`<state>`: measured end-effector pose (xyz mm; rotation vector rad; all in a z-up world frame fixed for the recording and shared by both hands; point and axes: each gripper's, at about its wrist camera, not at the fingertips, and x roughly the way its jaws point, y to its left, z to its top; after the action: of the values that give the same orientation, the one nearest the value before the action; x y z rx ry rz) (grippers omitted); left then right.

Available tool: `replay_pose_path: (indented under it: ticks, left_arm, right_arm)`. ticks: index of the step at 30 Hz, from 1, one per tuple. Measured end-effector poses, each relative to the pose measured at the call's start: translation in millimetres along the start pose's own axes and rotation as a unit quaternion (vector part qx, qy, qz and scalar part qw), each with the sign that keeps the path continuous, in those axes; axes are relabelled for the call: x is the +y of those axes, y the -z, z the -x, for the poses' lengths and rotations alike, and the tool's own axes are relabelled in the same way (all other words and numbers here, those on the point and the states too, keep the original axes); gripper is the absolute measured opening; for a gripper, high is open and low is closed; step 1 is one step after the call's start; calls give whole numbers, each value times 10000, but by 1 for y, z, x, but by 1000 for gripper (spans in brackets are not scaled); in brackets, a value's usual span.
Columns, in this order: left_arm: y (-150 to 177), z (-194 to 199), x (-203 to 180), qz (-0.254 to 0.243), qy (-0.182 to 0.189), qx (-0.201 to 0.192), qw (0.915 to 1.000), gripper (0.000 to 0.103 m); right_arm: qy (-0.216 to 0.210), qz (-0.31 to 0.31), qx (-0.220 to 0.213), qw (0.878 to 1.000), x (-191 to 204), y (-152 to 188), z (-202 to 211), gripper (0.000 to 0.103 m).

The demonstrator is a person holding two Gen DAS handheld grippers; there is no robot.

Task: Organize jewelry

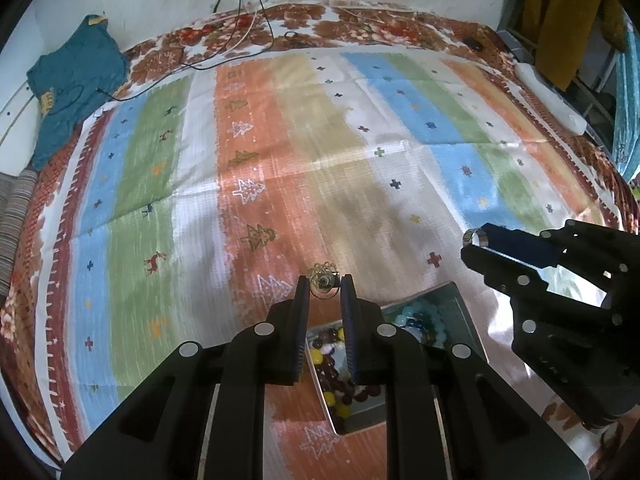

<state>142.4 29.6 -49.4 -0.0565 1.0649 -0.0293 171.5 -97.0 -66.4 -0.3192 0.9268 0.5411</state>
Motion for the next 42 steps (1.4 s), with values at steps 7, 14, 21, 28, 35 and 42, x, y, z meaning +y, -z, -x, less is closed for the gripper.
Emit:
replay_pose_path:
  ticks: [7,14,21,28,35,42]
  left_arm:
    - [12,10,-5,-29,146,-63,9999,15]
    - [24,19,-12,-82,277,-87,9995,15]
    - [29,18,-10,49,296,27,9995,19]
    - [37,24,-8,88,311,-16,9995,32]
    - [49,37,-10,87,410,-120,9990,49]
    - [62,50,-14,63,402,-252,9989,63]
  right_arm:
    - [-87,28,50,9999,6,14,6,19]
    - [-282,-6,149,9995,12,25,10,19]
    - [-284,-26,148,9995,13,30,15,42]
    - [-250,-105,102,9996,9,38,26,47]
    - [4,-74,-105,9999,9,47,43,55]
    - [-6,-107,-214,9997,10,54,54,65]
